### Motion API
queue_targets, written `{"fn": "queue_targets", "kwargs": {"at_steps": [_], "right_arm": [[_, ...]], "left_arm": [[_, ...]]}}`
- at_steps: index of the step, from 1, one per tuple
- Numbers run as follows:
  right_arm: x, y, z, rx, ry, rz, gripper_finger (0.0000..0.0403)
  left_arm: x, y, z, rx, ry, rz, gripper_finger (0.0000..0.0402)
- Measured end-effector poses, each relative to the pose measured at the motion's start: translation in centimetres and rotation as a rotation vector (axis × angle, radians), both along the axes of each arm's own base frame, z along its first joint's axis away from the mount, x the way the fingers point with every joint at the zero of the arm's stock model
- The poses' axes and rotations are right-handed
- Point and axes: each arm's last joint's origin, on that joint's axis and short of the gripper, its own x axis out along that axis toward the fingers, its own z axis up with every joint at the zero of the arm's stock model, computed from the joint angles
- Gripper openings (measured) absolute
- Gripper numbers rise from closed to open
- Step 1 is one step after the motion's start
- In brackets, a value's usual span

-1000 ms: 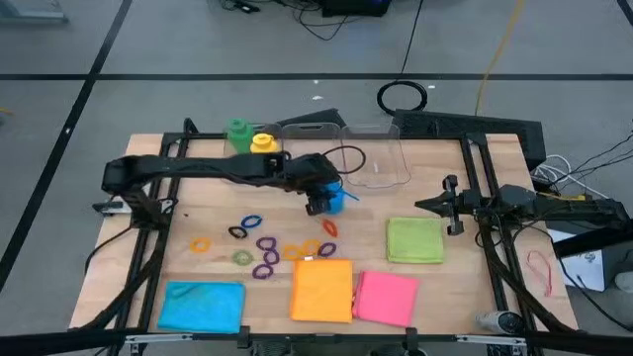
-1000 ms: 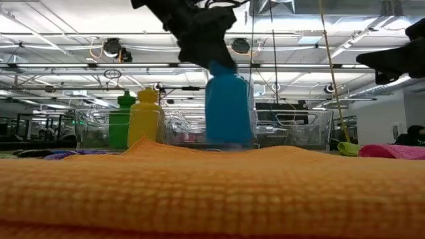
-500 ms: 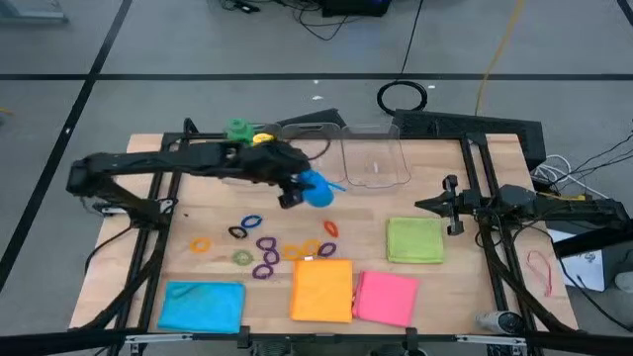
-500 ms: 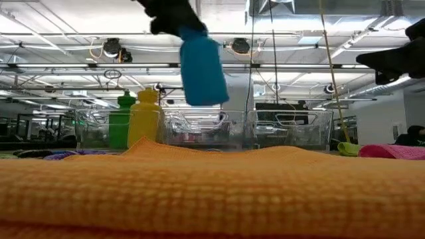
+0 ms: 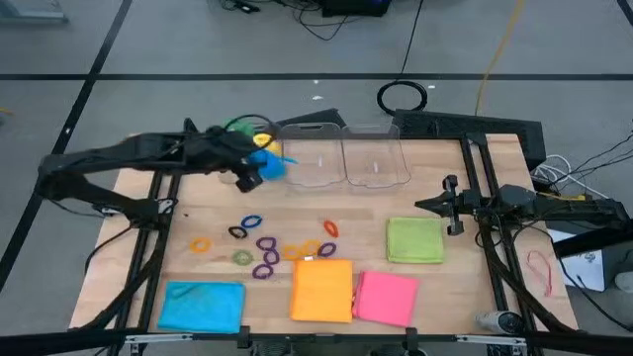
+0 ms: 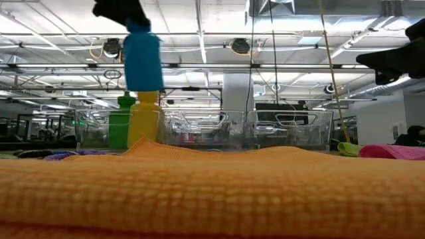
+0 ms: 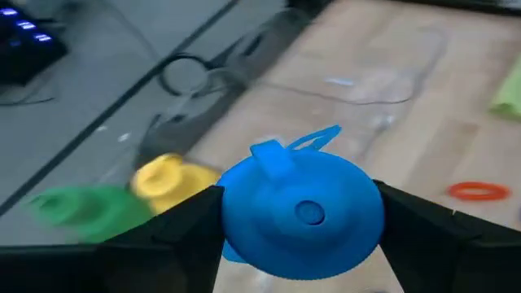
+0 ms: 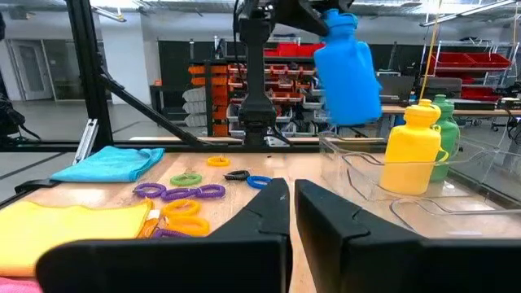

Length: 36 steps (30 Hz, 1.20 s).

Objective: Pick & Place Sports Items
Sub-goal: Put the blue tumbler into the left transparent container

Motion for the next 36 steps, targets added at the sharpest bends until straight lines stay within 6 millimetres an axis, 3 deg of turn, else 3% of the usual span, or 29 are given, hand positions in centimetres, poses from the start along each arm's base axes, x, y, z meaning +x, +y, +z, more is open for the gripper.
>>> {"fn": "queue_targets", "kwargs": {"at_steps": [11,18,31,36], "right_arm": [[0.0,0.0,0.0,0.000,0.000,0.000,0.0000],[0.0,0.0,0.0,0.000,0.000,0.000,0.0000],[0.0,0.0,0.0,0.000,0.000,0.000,0.0000],[0.0,0.0,0.0,0.000,0.000,0.000,0.0000]], "left_arm": [[-2.2,1.2,-0.6,-0.015,0.064,0.227,0.0216],[-2.5,2.0,-3.5,-0.063,0.114,0.290,0.0216],[-2.0,3.8,-8.9,-0.198,0.055,0.200,0.0216],[-2.4,4.4,-9.7,-0.220,0.062,0.221,0.0216]]}}
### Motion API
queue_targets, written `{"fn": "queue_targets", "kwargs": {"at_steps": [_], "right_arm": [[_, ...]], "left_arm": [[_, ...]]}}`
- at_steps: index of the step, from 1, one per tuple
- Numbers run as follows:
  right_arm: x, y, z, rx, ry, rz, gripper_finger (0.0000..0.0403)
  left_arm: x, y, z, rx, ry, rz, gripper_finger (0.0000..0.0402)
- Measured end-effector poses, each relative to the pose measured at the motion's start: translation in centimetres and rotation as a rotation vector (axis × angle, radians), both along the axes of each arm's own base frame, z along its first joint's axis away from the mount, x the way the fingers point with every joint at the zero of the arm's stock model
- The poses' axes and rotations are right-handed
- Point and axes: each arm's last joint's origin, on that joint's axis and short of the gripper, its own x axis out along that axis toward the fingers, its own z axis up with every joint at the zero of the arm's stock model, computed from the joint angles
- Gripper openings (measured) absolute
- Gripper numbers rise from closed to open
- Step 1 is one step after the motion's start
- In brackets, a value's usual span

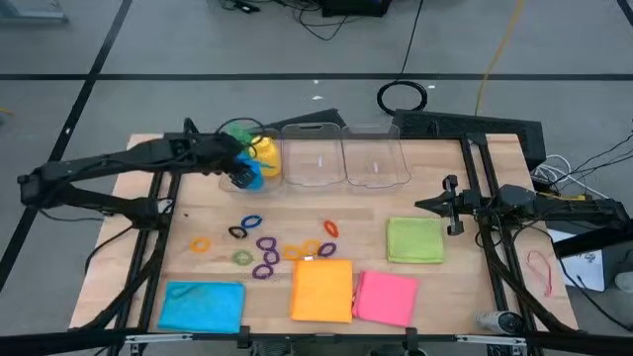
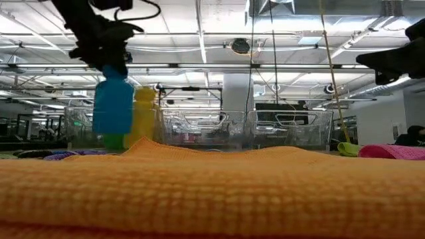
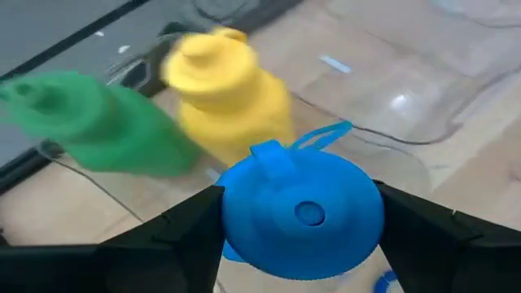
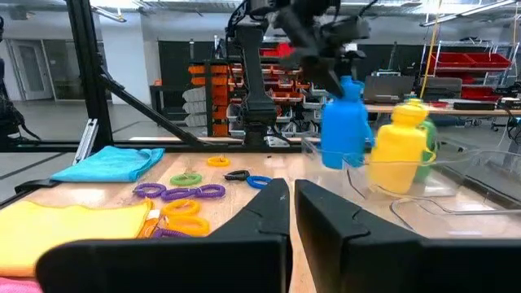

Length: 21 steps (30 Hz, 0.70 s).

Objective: Pick & Place Sports Items
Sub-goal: Put the blue tumbler into the left transparent container

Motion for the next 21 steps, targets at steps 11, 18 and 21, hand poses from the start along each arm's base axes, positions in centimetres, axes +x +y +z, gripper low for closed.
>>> {"fn": "queue_targets", "kwargs": {"at_steps": [11,18,21], "right_arm": [[0.0,0.0,0.0,0.000,0.000,0.000,0.0000],[0.0,0.0,0.0,0.000,0.000,0.000,0.0000],[0.0,0.0,0.0,0.000,0.000,0.000,0.0000]], "left_arm": [[-0.3,0.7,-1.2,-0.011,0.029,0.034,0.0216],[-0.3,0.6,-1.3,-0.018,0.031,0.025,0.0216],[-0.3,0.6,-1.3,-0.019,0.029,0.024,0.0216]]}}
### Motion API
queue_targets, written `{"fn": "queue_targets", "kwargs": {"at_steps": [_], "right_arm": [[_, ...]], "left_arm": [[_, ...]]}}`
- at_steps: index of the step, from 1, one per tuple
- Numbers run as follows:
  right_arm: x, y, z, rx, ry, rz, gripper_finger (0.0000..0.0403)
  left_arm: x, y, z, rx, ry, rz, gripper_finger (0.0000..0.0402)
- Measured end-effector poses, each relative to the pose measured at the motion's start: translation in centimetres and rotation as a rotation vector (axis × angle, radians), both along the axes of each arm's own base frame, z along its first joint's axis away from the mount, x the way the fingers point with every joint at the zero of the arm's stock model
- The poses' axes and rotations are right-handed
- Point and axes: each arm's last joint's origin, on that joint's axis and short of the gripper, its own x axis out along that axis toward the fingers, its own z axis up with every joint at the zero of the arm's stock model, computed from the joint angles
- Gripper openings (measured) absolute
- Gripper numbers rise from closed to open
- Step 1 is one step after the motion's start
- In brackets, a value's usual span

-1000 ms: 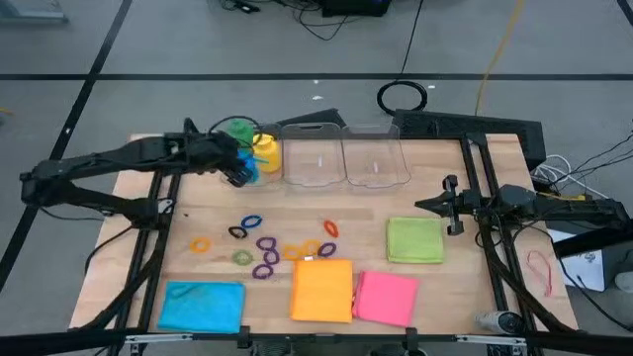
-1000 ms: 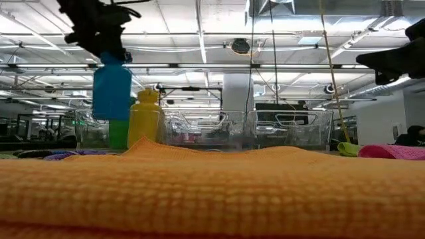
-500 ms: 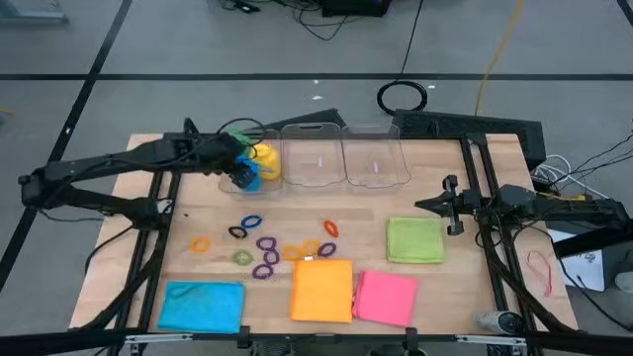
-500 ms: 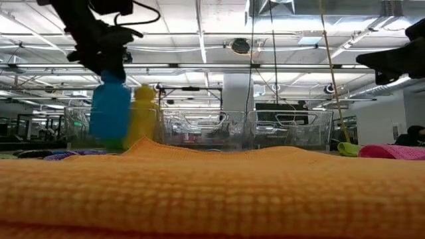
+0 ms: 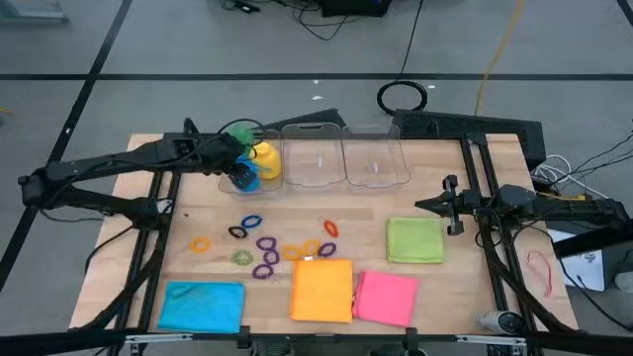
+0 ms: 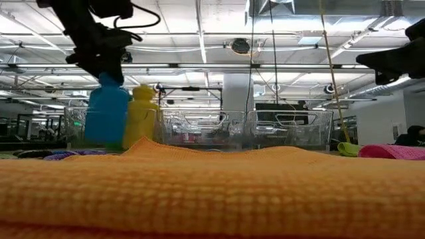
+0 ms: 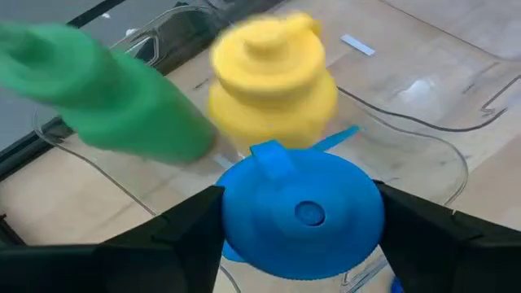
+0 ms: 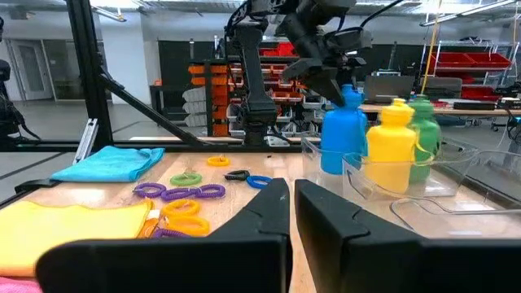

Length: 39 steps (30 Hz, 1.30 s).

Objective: Pick & Place Sports Items
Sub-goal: Put the blue tumbler into the left transparent container

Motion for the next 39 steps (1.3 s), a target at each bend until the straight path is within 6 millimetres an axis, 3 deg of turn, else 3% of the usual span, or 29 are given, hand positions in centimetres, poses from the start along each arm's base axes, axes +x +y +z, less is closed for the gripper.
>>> {"fn": "queue_targets", "kwargs": {"at_steps": [39], "right_arm": [[0.00,0.00,0.01,0.000,0.000,0.000,0.0000]], "left_arm": [[0.52,-0.57,-0.13,0.018,-0.004,0.012,0.0216]]}}
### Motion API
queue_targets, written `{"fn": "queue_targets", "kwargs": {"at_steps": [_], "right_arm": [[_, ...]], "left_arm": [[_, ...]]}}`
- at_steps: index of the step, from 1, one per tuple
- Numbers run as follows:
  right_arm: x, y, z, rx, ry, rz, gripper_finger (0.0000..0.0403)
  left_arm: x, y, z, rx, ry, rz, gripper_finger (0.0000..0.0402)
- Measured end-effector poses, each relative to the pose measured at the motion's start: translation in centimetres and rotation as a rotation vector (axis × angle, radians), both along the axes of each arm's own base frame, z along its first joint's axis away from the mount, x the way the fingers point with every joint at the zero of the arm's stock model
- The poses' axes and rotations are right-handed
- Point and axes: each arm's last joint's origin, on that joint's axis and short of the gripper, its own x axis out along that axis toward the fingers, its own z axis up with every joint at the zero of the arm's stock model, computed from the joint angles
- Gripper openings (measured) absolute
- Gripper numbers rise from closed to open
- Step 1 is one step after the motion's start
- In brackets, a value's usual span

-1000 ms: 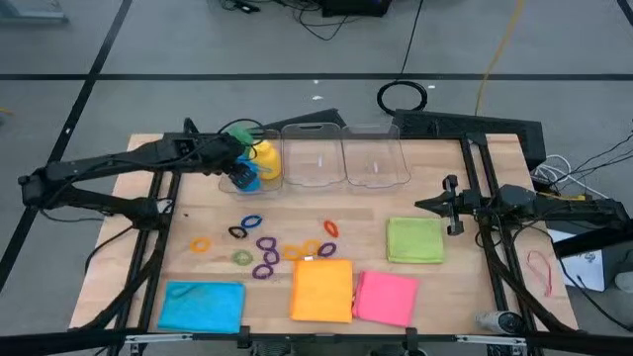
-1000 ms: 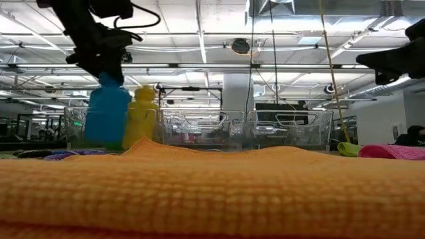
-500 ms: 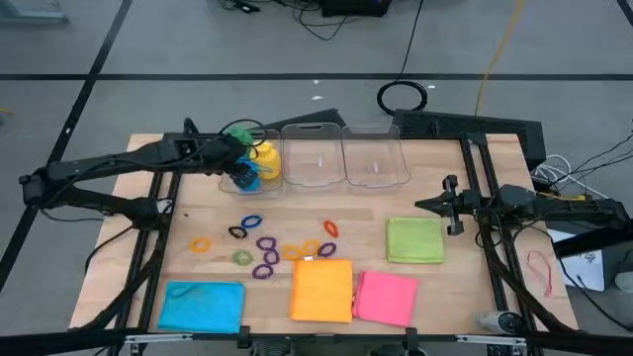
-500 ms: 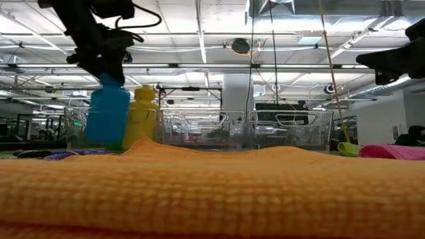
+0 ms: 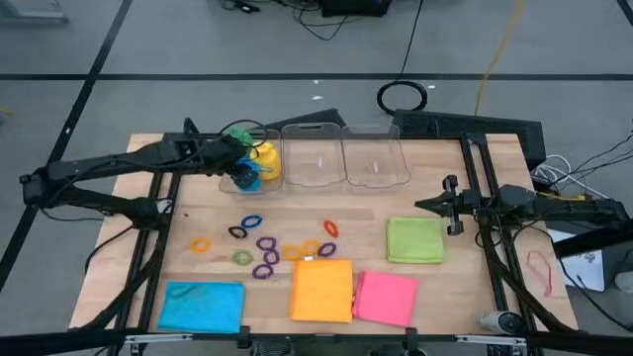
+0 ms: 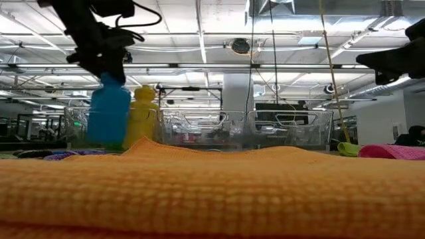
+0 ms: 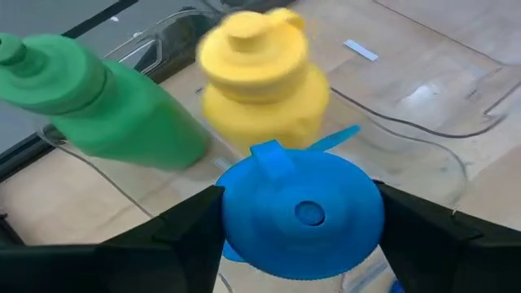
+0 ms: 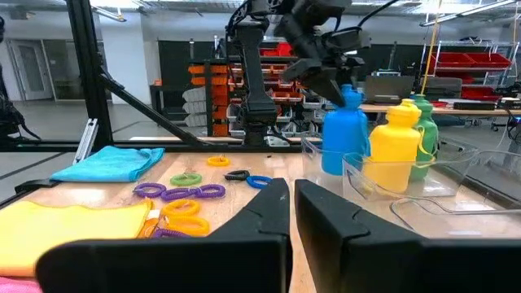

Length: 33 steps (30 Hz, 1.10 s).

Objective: Pick & Place Sports Items
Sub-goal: Put the blue tumbler into the left transparent container

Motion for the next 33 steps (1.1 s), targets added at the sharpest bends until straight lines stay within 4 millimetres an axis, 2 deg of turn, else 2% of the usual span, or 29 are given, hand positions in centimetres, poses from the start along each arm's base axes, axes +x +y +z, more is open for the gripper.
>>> {"fn": "queue_targets", "kwargs": {"at_steps": [10,16,19,33], "right_arm": [[0.0,0.0,0.0,0.000,0.000,0.000,0.0000],[0.0,0.0,0.0,0.000,0.000,0.000,0.0000],[0.0,0.0,0.0,0.000,0.000,0.000,0.0000],[0.0,0.0,0.0,0.000,0.000,0.000,0.0000]], "left_arm": [[0.4,-1.0,-0.1,0.015,-0.001,-0.025,0.0216],[0.2,-1.1,-2.2,-0.009,-0.014,-0.021,0.0216],[-0.2,-1.2,-2.6,-0.011,-0.031,-0.018,0.0216],[-0.2,-1.3,-2.9,-0.036,-0.024,-0.045,0.0216]]}}
